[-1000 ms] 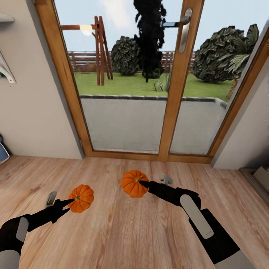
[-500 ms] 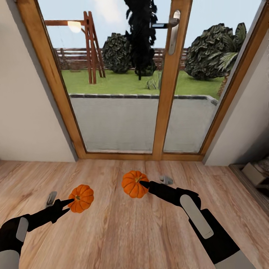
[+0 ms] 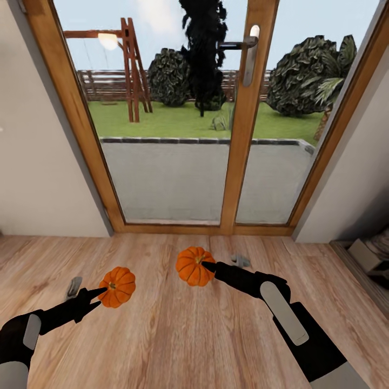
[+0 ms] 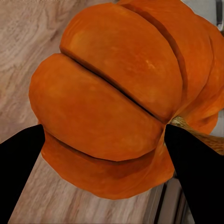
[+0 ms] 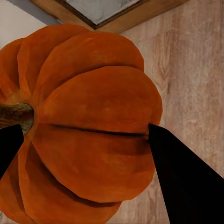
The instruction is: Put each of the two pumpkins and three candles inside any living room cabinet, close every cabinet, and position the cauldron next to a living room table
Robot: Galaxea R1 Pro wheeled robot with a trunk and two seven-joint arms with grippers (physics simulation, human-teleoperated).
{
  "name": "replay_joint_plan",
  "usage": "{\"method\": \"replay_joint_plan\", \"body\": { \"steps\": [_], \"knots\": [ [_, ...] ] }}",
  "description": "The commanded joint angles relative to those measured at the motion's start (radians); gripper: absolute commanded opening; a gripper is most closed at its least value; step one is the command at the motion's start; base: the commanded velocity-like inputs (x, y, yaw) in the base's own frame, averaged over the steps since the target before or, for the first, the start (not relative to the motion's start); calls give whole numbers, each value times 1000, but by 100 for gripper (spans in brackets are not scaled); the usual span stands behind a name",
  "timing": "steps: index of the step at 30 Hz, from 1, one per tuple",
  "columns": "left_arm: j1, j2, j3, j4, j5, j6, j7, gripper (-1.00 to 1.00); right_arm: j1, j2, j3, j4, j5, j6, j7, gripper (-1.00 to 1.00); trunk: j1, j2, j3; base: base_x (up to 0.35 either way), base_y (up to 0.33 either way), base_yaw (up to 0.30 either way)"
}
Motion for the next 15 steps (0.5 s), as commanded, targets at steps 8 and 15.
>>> {"method": "replay_joint_plan", "body": {
  "steps": [8, 15],
  "knots": [
    [0, -1, 0, 0, -1, -1, 2, -100, 0, 0, 0, 1, -1, 0, 3, -100, -31, 56, 25, 0, 0, 0],
    [0, 0, -1, 0, -1, -1, 2, -100, 0, 1, 0, 1, -1, 0, 2, -100, -58, 105, 47, 0, 0, 0]
  ]
}}
